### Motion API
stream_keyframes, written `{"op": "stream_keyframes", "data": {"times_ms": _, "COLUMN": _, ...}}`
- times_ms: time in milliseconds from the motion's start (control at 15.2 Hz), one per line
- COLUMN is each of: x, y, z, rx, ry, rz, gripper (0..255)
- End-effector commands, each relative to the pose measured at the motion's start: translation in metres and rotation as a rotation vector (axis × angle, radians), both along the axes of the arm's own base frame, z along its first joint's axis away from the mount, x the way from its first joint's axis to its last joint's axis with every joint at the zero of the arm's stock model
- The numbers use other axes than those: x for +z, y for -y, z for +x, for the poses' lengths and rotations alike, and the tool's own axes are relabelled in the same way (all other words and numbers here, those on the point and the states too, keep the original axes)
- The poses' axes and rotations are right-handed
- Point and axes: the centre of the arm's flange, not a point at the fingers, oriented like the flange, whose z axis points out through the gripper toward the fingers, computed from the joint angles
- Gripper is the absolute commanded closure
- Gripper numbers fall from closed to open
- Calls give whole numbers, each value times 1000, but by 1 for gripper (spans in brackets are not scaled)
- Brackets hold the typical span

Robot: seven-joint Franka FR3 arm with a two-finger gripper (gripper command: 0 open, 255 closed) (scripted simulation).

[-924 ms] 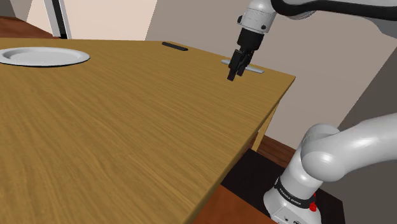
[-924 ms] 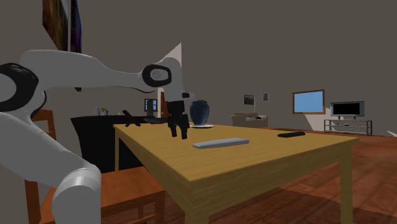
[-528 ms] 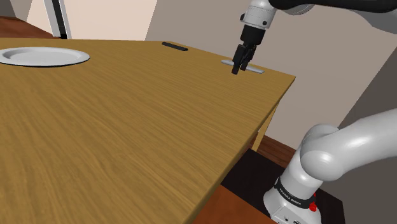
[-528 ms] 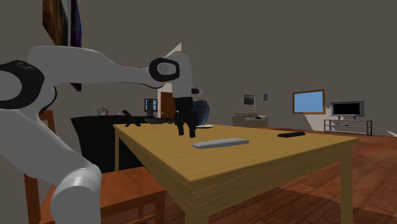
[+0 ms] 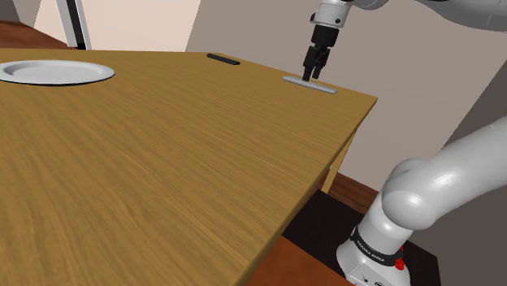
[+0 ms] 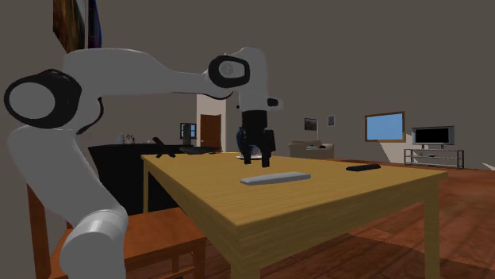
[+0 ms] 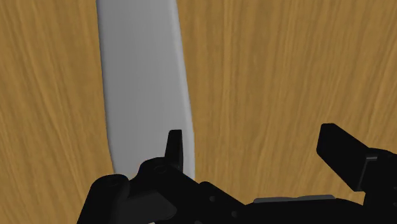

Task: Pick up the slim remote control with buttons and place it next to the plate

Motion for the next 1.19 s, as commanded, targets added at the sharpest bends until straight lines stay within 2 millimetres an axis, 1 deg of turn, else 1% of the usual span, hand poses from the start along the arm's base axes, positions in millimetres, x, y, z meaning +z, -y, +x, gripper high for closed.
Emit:
{"op": "stream_keyframes", "data": {"times_ms": 0, "x": 2, "y": 26, "z": 10, "rx": -5, "ry": -14, "rz": 1, "gripper": 0}}
{"op": "stream_keyframes", "data": {"times_ms": 198, "x": 9, "y": 63, "z": 24, "rx": -14, "ry": -33, "rz": 4, "gripper": 0}}
{"op": "stream_keyframes", "data": {"times_ms": 264, "x": 9, "y": 68, "z": 26, "rx": -15, "ry": -36, "rz": 5, "gripper": 0}}
{"op": "stream_keyframes", "data": {"times_ms": 660, "x": -22, "y": 68, "z": 26, "rx": -15, "ry": -36, "rz": 5, "gripper": 0}}
{"op": "stream_keyframes", "data": {"times_ms": 726, "x": -31, "y": 68, "z": 26, "rx": -15, "ry": -36, "rz": 5, "gripper": 0}}
{"op": "stream_keyframes", "data": {"times_ms": 1122, "x": -31, "y": 68, "z": 26, "rx": -15, "ry": -36, "rz": 5, "gripper": 0}}
